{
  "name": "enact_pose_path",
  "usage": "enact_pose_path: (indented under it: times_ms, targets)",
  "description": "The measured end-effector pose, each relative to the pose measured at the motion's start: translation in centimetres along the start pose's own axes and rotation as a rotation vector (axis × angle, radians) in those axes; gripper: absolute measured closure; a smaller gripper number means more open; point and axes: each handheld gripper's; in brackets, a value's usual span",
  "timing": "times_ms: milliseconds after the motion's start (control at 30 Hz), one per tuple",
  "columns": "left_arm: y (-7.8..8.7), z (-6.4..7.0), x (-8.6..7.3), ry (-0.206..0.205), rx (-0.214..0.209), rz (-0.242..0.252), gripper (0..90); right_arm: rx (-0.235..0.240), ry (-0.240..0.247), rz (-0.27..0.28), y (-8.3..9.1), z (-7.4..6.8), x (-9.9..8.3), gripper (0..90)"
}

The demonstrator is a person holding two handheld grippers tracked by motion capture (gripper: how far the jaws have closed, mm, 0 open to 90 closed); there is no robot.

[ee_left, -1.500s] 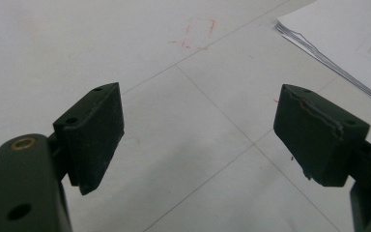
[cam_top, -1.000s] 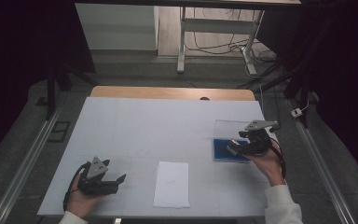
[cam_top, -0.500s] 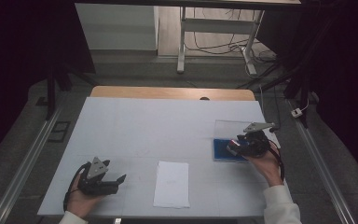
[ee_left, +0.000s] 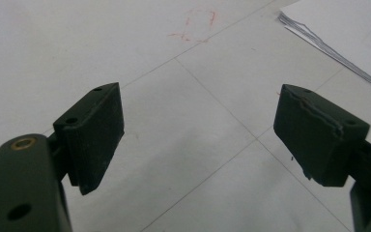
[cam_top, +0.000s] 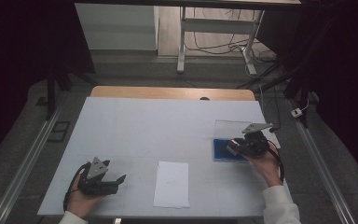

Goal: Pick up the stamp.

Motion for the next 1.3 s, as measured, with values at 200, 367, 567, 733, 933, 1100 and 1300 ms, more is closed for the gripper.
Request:
enact_pose_path:
  times_ms: [200,367,567,733,933,1100,1300]
  targets:
    - [-0.1,0.0,0.0,-0.003,-0.001,-0.004,18.1,0.0,0.002,0.0,0.1,0.0,0.0,69.7]
    - [-0.1,0.0,0.0,-0.005,0.0,-0.004,18.1,-0.003,0.009,0.002,0.1,0.0,0.0,70.0]
    - [-0.2,0.0,-0.1,-0.006,-0.002,-0.007,18.1,-0.004,0.005,0.004,0.1,0.0,0.0,70.3]
    - [-0.2,0.0,-0.1,-0.004,0.002,-0.004,18.1,0.0,0.01,0.021,0.4,-0.1,0.1,70.4]
    - [-0.2,-0.1,-0.1,0.002,0.003,0.005,18.1,0.006,0.011,0.05,1.2,-0.2,0.4,70.5]
    - [-0.1,-0.1,-0.1,0.001,-0.001,0.008,18.2,0.013,0.012,0.077,1.7,-0.3,0.7,70.5]
    - [0.0,0.1,-0.3,0.009,-0.007,0.013,18.3,0.015,0.012,0.096,2.6,-0.8,1.2,70.5]
Point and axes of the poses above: each handheld gripper's, and its own axes: y roughly backward along the jaws, x roughly out of its top, z roughly to its right, and after that the axes turned 1 degree about -y, right-handed
